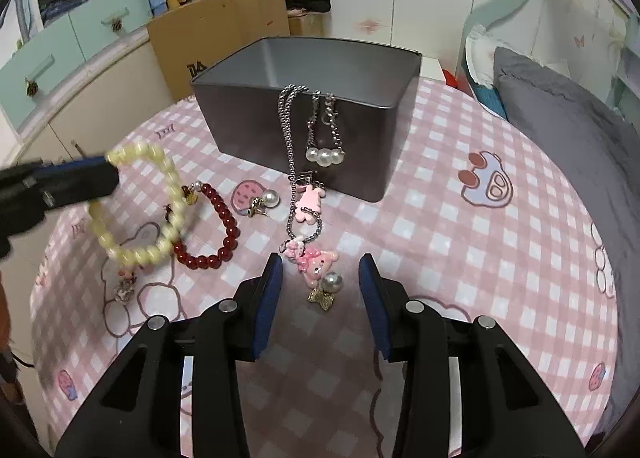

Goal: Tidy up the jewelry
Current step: 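Grasp the cream bead bracelet with the left tool while the right tool grasps the pink charm, then carry the bracelet and charm over the box and open both tools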

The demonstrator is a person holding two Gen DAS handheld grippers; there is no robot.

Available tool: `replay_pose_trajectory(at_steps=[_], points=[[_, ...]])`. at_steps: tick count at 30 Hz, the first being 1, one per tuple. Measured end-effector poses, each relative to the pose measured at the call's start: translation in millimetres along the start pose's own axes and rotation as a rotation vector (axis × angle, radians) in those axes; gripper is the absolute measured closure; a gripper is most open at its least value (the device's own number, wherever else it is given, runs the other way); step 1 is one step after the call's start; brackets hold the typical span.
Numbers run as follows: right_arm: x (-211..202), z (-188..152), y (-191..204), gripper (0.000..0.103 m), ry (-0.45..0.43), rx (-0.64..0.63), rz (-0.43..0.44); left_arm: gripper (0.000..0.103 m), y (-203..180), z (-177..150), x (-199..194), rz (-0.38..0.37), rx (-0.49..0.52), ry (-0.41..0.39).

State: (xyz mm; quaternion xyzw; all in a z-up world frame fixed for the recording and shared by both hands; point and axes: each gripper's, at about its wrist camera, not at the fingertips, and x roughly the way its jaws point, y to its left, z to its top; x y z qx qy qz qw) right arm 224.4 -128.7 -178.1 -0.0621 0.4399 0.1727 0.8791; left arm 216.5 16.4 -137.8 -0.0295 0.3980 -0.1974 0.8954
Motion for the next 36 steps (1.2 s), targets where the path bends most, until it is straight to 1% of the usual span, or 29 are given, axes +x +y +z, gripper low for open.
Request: replay_pose_trajectory(at_steps=[1, 4, 5, 10, 13, 17, 23, 26, 31, 36], points=[[1, 1, 2, 0.068, 0.001, -0.013, -0.01, 0.094, -1, 1, -1, 0.0, 0.002, -0.006], [2, 1, 5, 0.084, -0.001, -0.037, -0.022, 0.094, -3, 4, -4, -0.007, 0.004, -0.02], [2, 1, 5, 0.086, -0.002, -0.046, -0.025, 0.094, -4, 6, -5, -0.009, 0.008, -0.022], [-1, 1, 5, 0.086, -0.003, -0.054, -0.025, 0.094, -7, 13, -12, -0.013, 0.016, -0.05], [-13, 4, 6, 0.086, -0.029, -0.041, -0.009, 0.094, -11, 19, -16, -0.021, 0.026, -0.067], [-36, 12, 7, 0.086, -0.079, -0.047, -0.013, 0.094, -16, 31, -22, -0.028, 0.046, -0.092], [-72, 33, 8, 0.086, -0.175, -0.057, -0.031, 0.094, -23, 55, -23, -0.022, 0.078, -0.12], [-80, 48, 10, 0.086, -0.216, -0.064, -0.042, 0.094, -25, 67, -24, -0.025, 0.094, -0.14], [-89, 71, 8, 0.086, -0.269, -0.058, -0.052, 0.094, -25, 88, -17, -0.007, 0.103, -0.159], [-91, 93, 5, 0.086, -0.317, -0.042, -0.046, 0.094, -19, 108, 1, 0.0, 0.089, -0.148]])
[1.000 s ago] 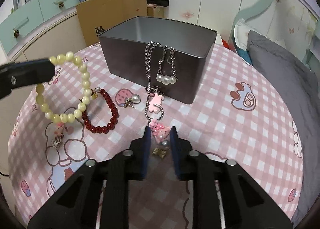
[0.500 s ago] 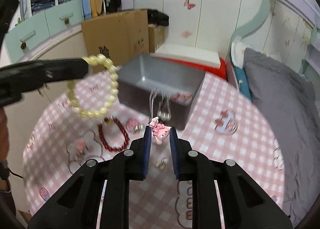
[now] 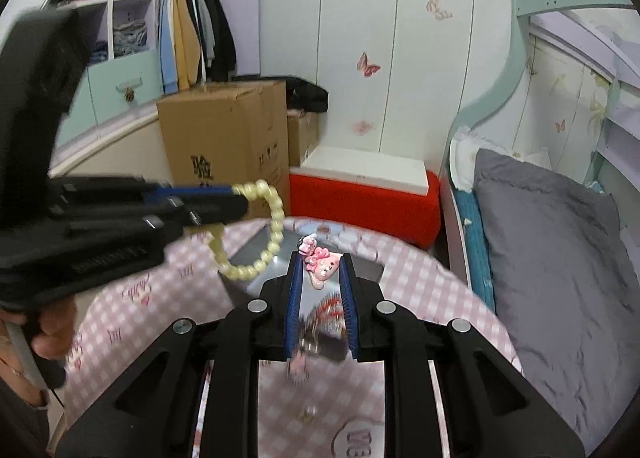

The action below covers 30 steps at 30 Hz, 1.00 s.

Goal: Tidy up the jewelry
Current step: 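Carry the bracelet and charm over the box and open both tools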

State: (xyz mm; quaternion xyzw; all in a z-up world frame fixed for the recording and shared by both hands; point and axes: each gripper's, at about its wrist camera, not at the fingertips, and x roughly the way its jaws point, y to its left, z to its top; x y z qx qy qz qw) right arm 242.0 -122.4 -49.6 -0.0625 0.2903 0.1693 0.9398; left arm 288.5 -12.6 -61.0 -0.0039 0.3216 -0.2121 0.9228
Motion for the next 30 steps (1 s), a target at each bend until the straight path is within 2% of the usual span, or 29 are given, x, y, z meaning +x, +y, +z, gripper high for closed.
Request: replay_pose_trajectory(at_steps=[6, 15, 24, 30], points=[[20, 12, -9, 0.086, 0.0, 0.036, 0.027, 0.093, 12, 5, 35, 0.004, -0.041, 0.053], [56, -8, -17, 0.086, 0.092, 0.072, 0.052, 0.093, 24, -20, 81, -0.023, -0.083, 0.191], [69, -27, -25, 0.085, 0.158, 0.127, 0.08, 0.093, 24, -27, 85, -0.026, -0.087, 0.225], [64, -30, -25, 0.085, 0.163, 0.146, 0.076, 0.093, 21, -29, 77, -0.022, -0.081, 0.23]])
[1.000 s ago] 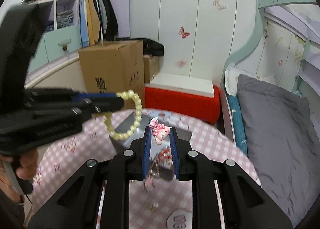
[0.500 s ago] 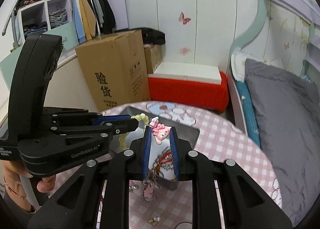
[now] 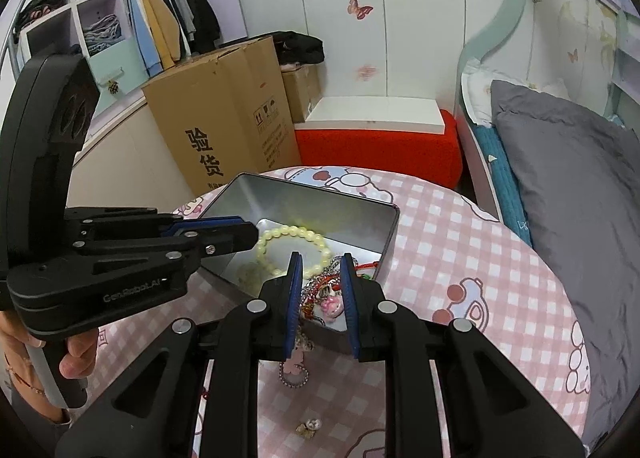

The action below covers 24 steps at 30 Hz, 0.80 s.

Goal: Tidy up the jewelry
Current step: 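Carry the bracelet and charm over the box and open both tools, then move the left tool down to the pink bear charm on the cloth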

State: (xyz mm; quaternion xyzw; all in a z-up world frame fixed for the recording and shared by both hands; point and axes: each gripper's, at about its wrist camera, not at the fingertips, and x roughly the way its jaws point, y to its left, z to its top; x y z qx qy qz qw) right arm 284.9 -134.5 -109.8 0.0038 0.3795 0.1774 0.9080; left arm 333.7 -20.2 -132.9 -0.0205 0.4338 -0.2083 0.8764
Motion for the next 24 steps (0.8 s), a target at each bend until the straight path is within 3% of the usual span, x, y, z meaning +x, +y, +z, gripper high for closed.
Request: replay_pose_trajectory(at_steps=[9, 15, 16, 18, 19, 24], points=[[-52, -5, 4, 0.073, -0.079, -0.01, -0.012, 0.093, -6, -11, -47, 0.018, 0.004, -0.088], [-73, -22, 13, 0.07, -0.088, -0.019, -0.016, 0.092, -10, -37, -75, 0.028, 0.007, -0.131], [-76, -27, 14, 0.069, -0.088, -0.018, -0.018, 0.087, -10, -44, -78, 0.026, 0.003, -0.126], [-78, -35, 16, 0.068, -0.079, -0.011, -0.019, 0.057, -9, -59, -83, 0.036, -0.007, -0.133], [-78, -41, 19, 0.068, -0.073, -0.011, -0.018, 0.037, -9, -66, -87, 0.052, -0.014, -0.151], [-71, -65, 24, 0.067, -0.021, 0.008, -0.005, 0.037, -4, -93, -91, 0.068, -0.042, -0.136]])
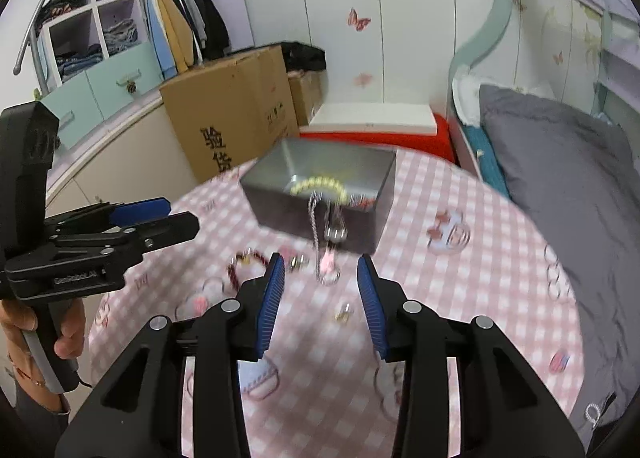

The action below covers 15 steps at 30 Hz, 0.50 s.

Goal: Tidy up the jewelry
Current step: 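Move the left tool down to the pink bear charm on the cloth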

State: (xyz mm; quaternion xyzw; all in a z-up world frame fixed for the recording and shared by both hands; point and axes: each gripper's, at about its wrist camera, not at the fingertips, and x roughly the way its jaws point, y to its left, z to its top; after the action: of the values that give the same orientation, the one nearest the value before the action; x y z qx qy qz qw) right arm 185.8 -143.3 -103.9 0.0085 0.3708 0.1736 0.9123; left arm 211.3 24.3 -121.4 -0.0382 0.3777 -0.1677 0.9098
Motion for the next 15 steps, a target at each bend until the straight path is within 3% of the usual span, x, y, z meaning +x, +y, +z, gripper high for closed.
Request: replay_pose_trajectory(at_steps=[15], points=[[6, -41, 5, 0.066, 0.071, 0.031, 0.008, 0.039, -2, -75, 15, 0.027, -0.037, 0.128]])
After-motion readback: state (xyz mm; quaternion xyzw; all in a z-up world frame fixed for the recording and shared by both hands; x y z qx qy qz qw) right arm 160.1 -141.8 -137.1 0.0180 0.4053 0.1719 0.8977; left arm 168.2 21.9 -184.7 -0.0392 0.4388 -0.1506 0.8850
